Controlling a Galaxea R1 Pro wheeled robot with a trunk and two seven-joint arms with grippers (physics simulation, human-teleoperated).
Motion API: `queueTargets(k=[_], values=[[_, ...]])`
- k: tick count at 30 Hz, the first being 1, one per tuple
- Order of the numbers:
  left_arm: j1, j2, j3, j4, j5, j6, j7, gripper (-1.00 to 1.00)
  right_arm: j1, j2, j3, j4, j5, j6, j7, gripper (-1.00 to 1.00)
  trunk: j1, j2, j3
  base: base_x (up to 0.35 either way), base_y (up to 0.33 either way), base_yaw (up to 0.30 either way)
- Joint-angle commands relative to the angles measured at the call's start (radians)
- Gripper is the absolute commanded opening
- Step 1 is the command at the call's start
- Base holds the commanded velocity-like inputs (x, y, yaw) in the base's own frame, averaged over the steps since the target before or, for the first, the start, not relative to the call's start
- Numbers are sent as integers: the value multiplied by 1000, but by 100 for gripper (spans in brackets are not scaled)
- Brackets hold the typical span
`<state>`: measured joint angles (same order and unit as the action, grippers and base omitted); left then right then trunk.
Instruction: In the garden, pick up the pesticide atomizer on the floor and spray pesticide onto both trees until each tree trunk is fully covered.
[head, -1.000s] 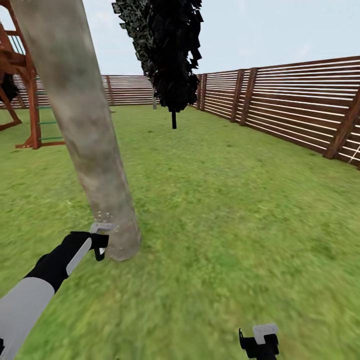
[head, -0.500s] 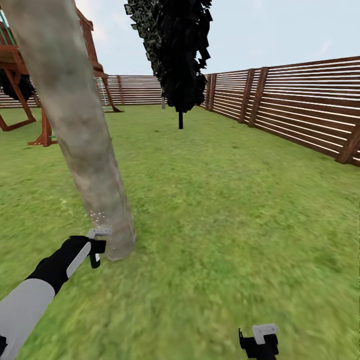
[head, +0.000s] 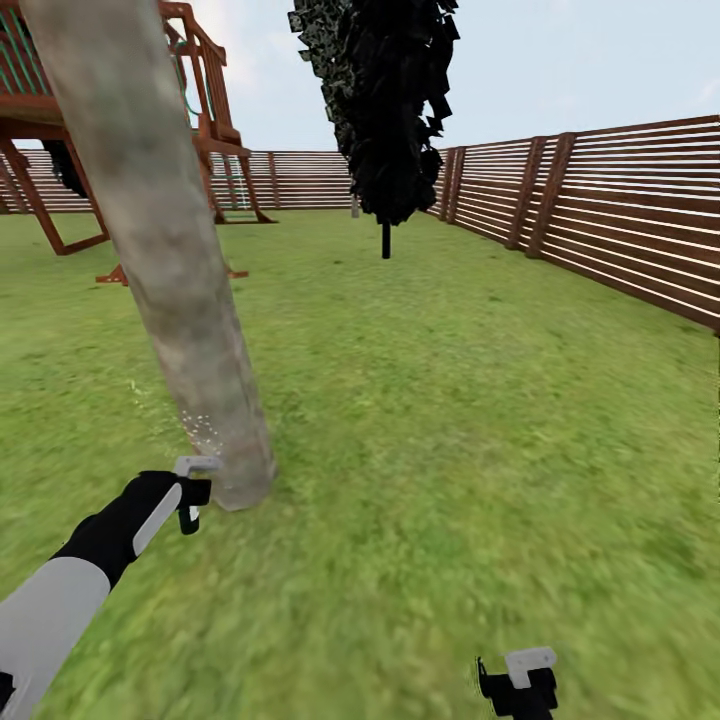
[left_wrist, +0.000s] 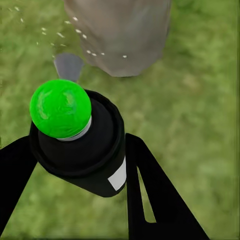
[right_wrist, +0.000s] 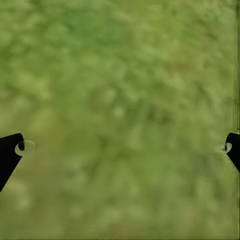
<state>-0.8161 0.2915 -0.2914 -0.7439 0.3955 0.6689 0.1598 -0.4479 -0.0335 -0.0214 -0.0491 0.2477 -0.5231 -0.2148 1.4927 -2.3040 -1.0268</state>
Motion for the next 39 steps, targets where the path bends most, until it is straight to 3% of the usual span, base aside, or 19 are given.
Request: queueTargets(k=[1,5,6,8,11,12,14,16,18,20,21,23,25,29,31,34,36,38,39], values=[[0,-1,-1,0,2,0,24,-100,0,0,0,0,1,0,0,100,0,0,0,0,-273,3],[0,-7,-3,0,6,2,42,-100,0,0,0,0,1,0,0,100,0,0,0,0,-273,0],[0,-22,-2,0,3,2,42,-100,0,0,0,0,1,0,0,100,0,0,0,6,-273,0],[0,-28,3,0,2,2,43,-100,0,0,0,0,1,0,0,100,0,0,0,93,-271,0],[1,-8,23,16,1,-1,42,-100,0,0,0,0,0,0,0,100,0,0,0,155,-253,0],[3,17,30,56,6,-6,39,-100,0,0,0,0,-1,0,0,100,0,0,0,170,-247,0],[3,27,28,140,4,-65,34,-100,0,0,0,0,-1,0,0,100,0,0,0,171,-247,74],[3,16,24,169,7,-109,31,-100,0,1,0,0,0,0,0,100,0,0,0,171,-247,239],[3,-25,23,174,9,-120,29,-100,0,1,0,0,-1,0,0,100,0,0,0,171,-247,273],[3,-42,24,176,9,-122,29,-100,0,1,0,0,0,0,0,100,0,0,0,171,-247,277],[3,-40,25,178,8,-122,28,-100,0,1,0,0,-1,0,0,100,0,0,0,171,-247,278],[14,-11,28,224,10,-125,27,-100,0,1,0,0,-1,0,0,100,0,0,0,171,-247,278],[21,-5,28,245,9,-136,27,-100,0,1,0,0,-1,0,0,100,0,0,0,171,-247,278],[30,-47,20,253,6,-178,-2,-100,0,1,0,0,-1,0,0,100,0,0,0,175,-243,278],[31,-54,25,251,12,-179,-5,-100,0,1,0,0,-1,0,0,100,0,0,0,201,-223,278],[47,-36,27,263,5,-183,-8,-100,0,1,0,0,-1,0,0,100,0,0,0,194,-104,278],[63,-11,27,262,4,-184,-31,-100,0,1,0,0,-1,0,0,100,0,0,0,35,-15,278],[67,34,24,263,0,-186,-181,-100,0,1,0,0,0,0,0,100,0,0,0,5,-2,278],[69,41,22,264,-1,-189,-201,-100,0,1,0,0,0,0,0,100,0,0,0,1,-1,278]])
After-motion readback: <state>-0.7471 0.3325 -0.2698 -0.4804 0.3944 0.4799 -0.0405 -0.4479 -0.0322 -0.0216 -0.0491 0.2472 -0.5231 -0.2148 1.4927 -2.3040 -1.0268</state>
